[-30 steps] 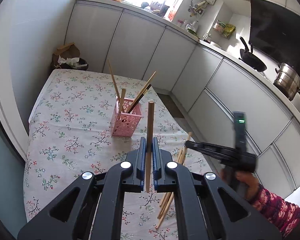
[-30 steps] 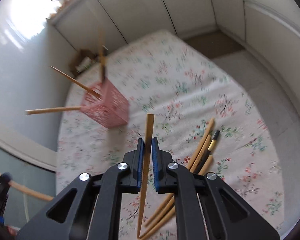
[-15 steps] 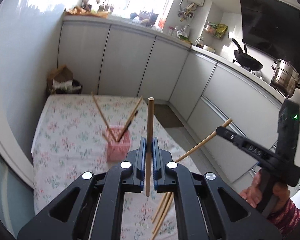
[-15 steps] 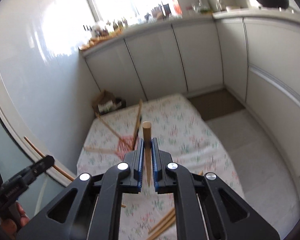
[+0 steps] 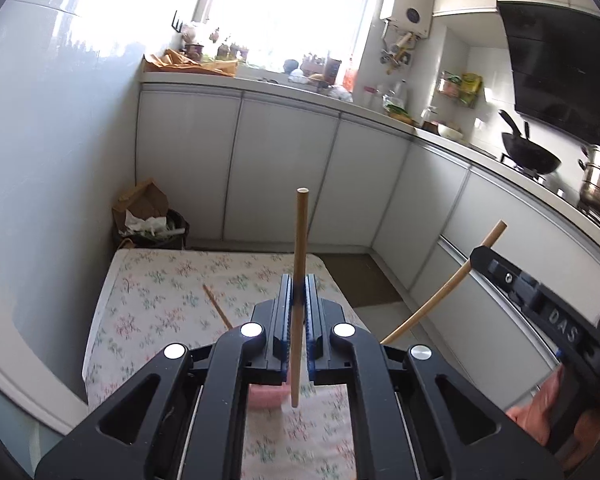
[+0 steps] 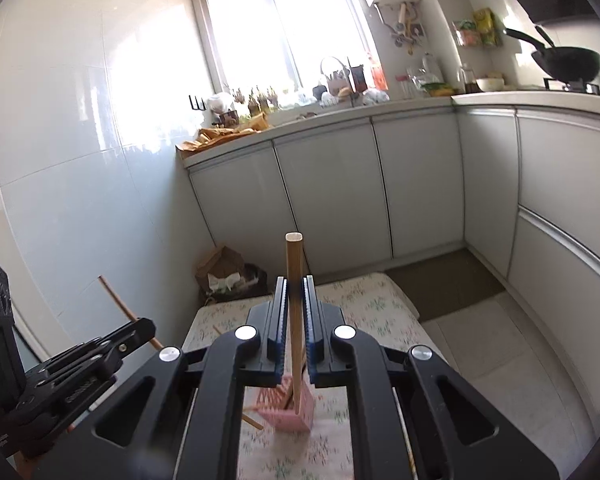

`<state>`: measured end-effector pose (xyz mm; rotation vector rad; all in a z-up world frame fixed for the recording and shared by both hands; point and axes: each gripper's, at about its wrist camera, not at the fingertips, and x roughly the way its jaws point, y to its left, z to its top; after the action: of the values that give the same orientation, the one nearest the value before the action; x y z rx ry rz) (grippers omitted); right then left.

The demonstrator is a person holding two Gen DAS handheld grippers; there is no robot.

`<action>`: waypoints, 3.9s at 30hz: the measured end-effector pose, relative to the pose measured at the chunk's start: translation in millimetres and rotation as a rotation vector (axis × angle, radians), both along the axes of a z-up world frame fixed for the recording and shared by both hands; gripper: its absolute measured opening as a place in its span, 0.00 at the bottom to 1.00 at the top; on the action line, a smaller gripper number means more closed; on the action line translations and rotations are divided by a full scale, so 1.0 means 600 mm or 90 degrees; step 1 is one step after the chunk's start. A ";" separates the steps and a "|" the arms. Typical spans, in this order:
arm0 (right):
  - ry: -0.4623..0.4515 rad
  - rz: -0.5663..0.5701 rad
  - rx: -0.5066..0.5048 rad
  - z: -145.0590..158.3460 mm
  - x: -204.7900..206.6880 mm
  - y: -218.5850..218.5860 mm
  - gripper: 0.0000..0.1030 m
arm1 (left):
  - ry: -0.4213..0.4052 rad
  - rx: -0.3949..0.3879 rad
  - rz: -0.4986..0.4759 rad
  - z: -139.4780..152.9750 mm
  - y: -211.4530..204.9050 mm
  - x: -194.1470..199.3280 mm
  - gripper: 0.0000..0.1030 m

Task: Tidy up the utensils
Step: 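Lower both held sticks into the pink holder and open both grippers, then move both open grippers back over the bamboo stick pile, then grasp a bamboo stick with the left gripper and lift it upright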

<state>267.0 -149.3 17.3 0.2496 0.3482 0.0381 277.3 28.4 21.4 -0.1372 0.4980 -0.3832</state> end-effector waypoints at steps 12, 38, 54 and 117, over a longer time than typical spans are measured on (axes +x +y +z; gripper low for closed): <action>0.029 0.045 -0.011 -0.112 0.106 0.049 0.08 | 0.010 0.048 0.034 -0.082 -0.020 0.093 0.06; 0.012 -0.065 -0.004 -0.095 -0.031 -0.010 0.76 | -0.047 0.038 0.066 -0.030 -0.007 -0.040 0.83; 0.075 -0.138 0.028 -0.162 -0.179 -0.093 0.94 | 0.002 0.078 0.033 -0.068 -0.042 -0.118 0.93; 0.355 -0.181 0.156 -0.432 -0.290 -0.221 0.94 | 0.456 0.277 -0.174 -0.465 -0.343 0.076 0.08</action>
<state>93.2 -281.6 -241.8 0.5523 0.8610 -0.2755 322.8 -177.4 -257.6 0.2301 1.3019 -0.4803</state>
